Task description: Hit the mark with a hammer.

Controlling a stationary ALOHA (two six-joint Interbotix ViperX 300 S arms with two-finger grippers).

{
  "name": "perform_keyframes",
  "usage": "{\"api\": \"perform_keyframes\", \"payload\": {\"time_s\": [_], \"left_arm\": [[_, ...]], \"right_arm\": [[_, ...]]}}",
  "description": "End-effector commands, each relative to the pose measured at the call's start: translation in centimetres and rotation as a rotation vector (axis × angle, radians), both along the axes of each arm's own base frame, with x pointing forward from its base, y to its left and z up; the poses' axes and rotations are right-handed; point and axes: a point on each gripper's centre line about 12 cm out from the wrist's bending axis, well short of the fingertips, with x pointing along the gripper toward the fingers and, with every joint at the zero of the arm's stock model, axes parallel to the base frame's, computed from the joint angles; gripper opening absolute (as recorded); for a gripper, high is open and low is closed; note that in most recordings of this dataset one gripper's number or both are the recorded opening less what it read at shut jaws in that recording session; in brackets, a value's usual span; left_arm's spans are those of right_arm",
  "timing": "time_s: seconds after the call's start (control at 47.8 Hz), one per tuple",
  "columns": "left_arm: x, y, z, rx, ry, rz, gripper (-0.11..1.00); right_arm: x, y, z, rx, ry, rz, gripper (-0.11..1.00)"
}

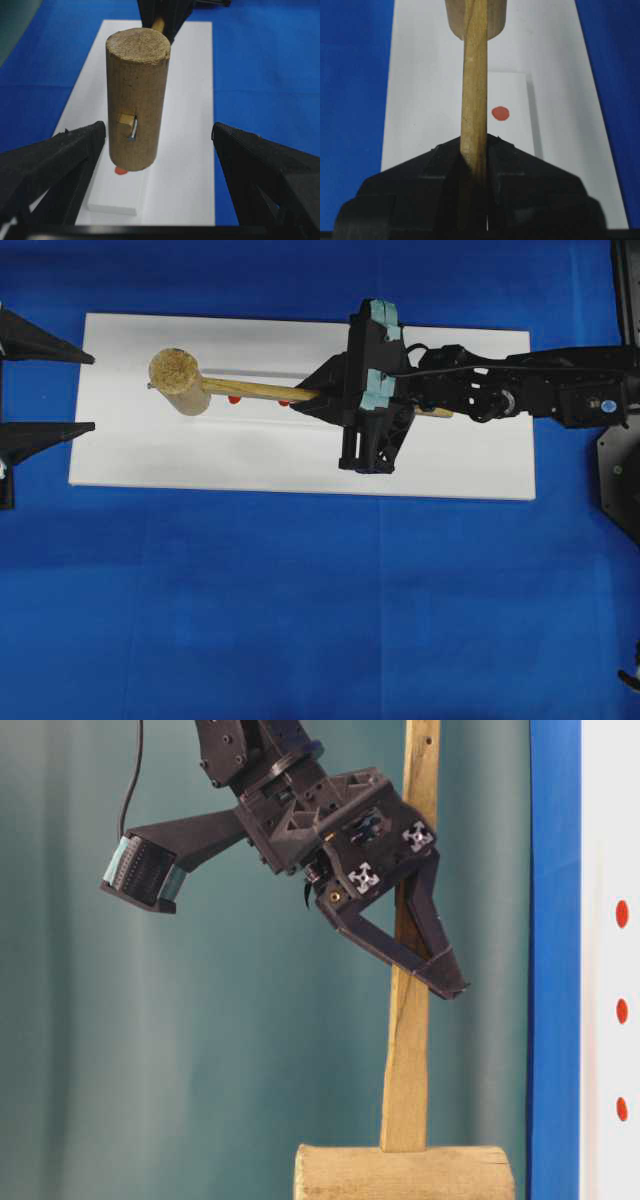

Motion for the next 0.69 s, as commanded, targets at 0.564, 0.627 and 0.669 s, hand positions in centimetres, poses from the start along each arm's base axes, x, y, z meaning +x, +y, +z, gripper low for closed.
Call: {"api": "perform_keyframes", "payload": {"time_s": [0.564, 0.627, 0.669], "left_arm": [[4.2, 1.2, -0.9, -0.004, -0.076, 0.037, 0.93], [5.2, 1.3, -1.2, -0.005, -0.065, 0.038, 0.94], [5.6, 1.4, -1.3, -0.004, -0.062, 0.039, 0.94]], "right_arm": [[0.4, 0.1, 1.7, -0.005, -0.042, 0.006, 0.02], [0.4, 0.1, 1.7, -0.005, -0.042, 0.006, 0.02], [0.4, 0.1, 1.7, -0.005, -0.042, 0.007, 0.02]]}}
